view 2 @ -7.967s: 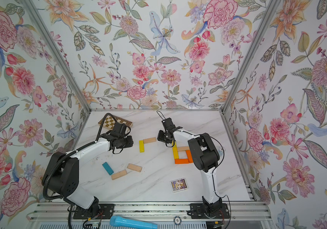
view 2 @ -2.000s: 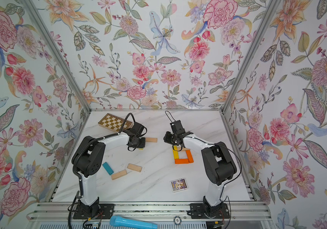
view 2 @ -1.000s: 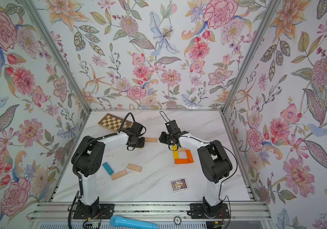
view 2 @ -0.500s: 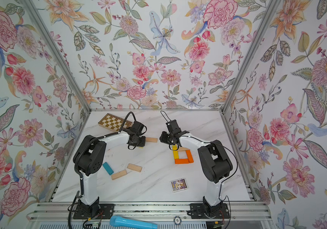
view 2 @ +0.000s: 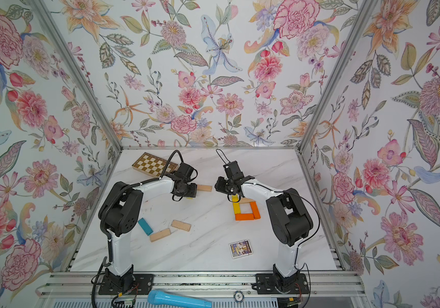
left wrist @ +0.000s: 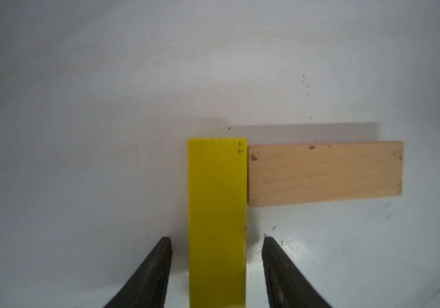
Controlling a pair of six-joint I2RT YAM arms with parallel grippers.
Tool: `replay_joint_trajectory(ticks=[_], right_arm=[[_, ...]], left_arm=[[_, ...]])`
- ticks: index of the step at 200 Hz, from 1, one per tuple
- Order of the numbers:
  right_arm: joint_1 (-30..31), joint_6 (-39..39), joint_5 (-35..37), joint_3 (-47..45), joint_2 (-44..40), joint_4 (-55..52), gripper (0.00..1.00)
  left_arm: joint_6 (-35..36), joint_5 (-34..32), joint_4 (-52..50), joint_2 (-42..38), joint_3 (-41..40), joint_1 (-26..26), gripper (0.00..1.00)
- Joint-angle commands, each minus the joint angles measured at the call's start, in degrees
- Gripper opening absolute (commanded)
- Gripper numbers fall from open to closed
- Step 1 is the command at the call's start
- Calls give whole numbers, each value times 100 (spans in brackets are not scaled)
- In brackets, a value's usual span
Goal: Assemble the number 6 with building blocks
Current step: Assemble the building block at the center of the board.
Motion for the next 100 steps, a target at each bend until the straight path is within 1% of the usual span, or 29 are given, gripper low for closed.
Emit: replay_joint_trajectory(ticks=[1,26,48,67,83,100], right_arm=[[-61,-97,-38,79,-58,-85,37],[-78,-108,16,122,-231,-133,38],[-98,-150,104,120,-472,-220,38],[-88,-191,196,21,-735,-265,38],[-47,-254,334,-144,-981,-266,39],[78,-350,522,-353,-1182,-245,40]], left_arm=[[105,-122,-317,-182,0,30,65],[242,-260,-585,-411,243,43,73],[324,-292,-797,-849,287,145,78],[379,-340,-1023,-1335,183,221,83],[349,-538,-1255,-1774,-24,307,89],[210,-612,-1446,-2228,-347,534,94]])
